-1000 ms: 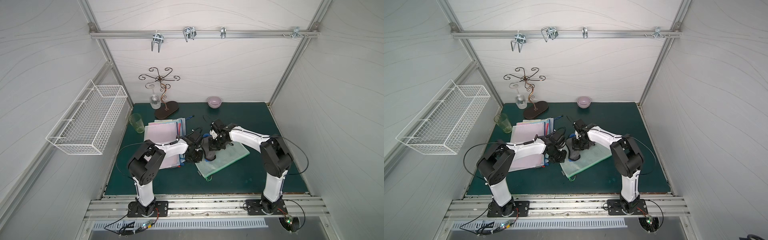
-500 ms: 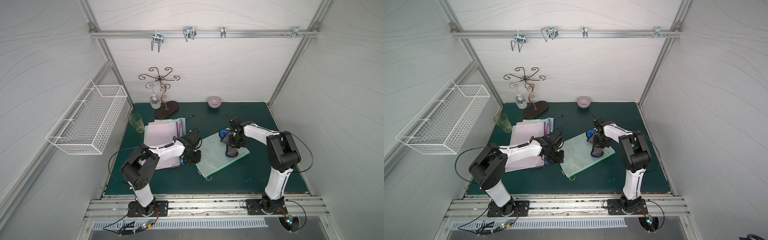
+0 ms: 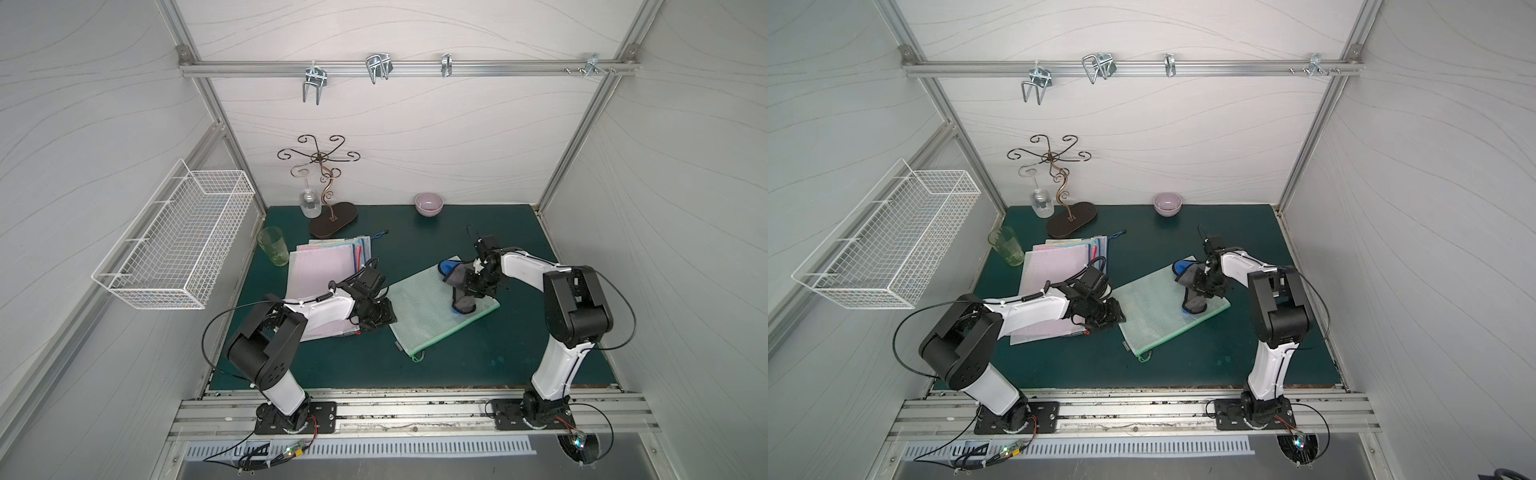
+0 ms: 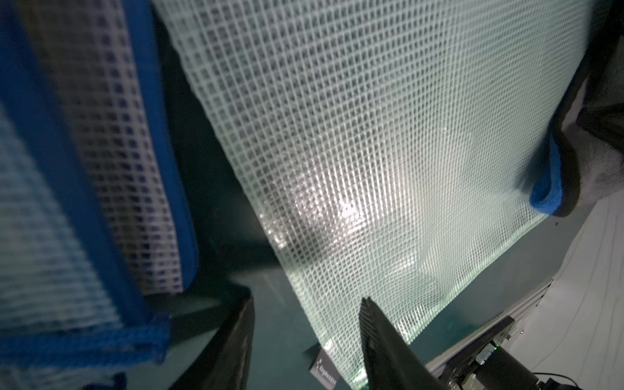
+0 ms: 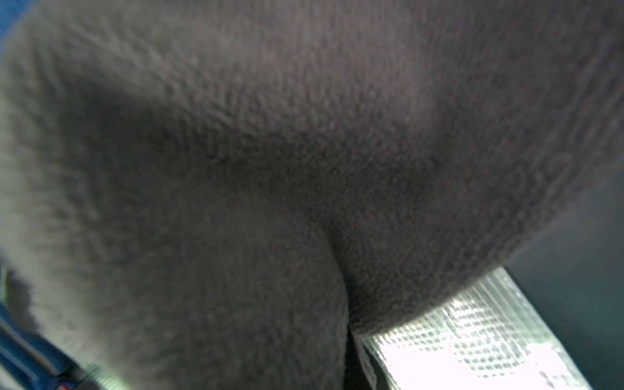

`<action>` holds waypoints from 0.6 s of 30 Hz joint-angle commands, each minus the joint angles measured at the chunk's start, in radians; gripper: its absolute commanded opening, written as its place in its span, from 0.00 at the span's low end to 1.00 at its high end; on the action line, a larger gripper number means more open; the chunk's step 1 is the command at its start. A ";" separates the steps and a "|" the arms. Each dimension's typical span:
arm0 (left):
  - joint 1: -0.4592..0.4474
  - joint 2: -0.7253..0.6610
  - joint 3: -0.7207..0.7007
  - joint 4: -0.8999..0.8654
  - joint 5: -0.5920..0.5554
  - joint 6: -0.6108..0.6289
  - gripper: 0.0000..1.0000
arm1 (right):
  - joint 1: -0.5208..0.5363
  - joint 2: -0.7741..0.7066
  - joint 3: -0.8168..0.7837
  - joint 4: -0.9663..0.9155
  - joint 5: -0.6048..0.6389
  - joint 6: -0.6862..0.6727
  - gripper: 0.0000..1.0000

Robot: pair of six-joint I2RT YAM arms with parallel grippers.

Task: Wipe the document bag
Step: Wipe the dirt from the document bag, then adjust the document bag at the center of the board.

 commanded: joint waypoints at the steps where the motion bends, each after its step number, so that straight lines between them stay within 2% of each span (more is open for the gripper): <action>1: 0.003 0.047 0.038 0.001 -0.032 -0.035 0.53 | 0.004 0.028 -0.068 -0.028 -0.109 0.016 0.00; 11: 0.011 0.190 0.074 0.060 -0.009 -0.101 0.53 | -0.006 0.017 -0.085 0.000 -0.151 0.043 0.00; 18: 0.010 0.228 0.094 0.092 0.007 -0.106 0.47 | -0.001 0.023 -0.103 0.019 -0.158 0.049 0.00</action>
